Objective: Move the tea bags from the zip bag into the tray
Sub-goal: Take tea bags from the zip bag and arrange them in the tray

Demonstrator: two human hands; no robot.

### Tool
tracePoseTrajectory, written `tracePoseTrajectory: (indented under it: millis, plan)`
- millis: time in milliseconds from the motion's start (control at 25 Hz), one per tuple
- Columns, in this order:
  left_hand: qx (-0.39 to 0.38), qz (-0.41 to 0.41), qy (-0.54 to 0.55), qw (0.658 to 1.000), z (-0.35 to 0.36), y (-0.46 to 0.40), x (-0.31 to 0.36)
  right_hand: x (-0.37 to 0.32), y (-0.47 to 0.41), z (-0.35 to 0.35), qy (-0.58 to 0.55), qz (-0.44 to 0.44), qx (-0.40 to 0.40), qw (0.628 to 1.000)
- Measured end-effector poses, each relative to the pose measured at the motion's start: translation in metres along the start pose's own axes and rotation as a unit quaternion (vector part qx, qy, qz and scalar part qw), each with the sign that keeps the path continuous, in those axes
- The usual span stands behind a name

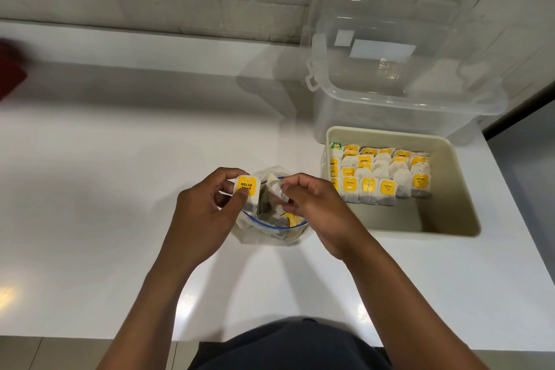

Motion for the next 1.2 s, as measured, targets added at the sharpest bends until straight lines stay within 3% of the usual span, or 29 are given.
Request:
tracePoseTrajectory:
  millis: [160, 320, 720, 1200]
  plan:
    - [-0.008, 0.011, -0.006, 1.000, 0.001, 0.002, 0.001, -0.004, 0.004, 0.001, -0.146, 0.046, -0.039, 0.988]
    - [-0.013, 0.009, -0.005, 1.000, 0.002, 0.003, 0.004, -0.001, 0.007, 0.004, -0.092, -0.009, -0.031, 0.995]
    - [-0.034, 0.050, -0.034, 0.998, 0.003, 0.008, 0.007, -0.002, 0.015, 0.005, -0.116, -0.009, -0.019, 0.993]
    - [-0.047, 0.109, -0.047, 0.992, 0.019, 0.032, 0.042, -0.007, 0.037, -0.022, -0.026, -0.076, -0.046, 0.996]
Point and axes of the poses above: each hand's wrist, its own y-axis away from the middle knuckle, its own z-axis out of the palm, x = y × z, the point moved 1 cm from there along -y, towards the middle knuckle
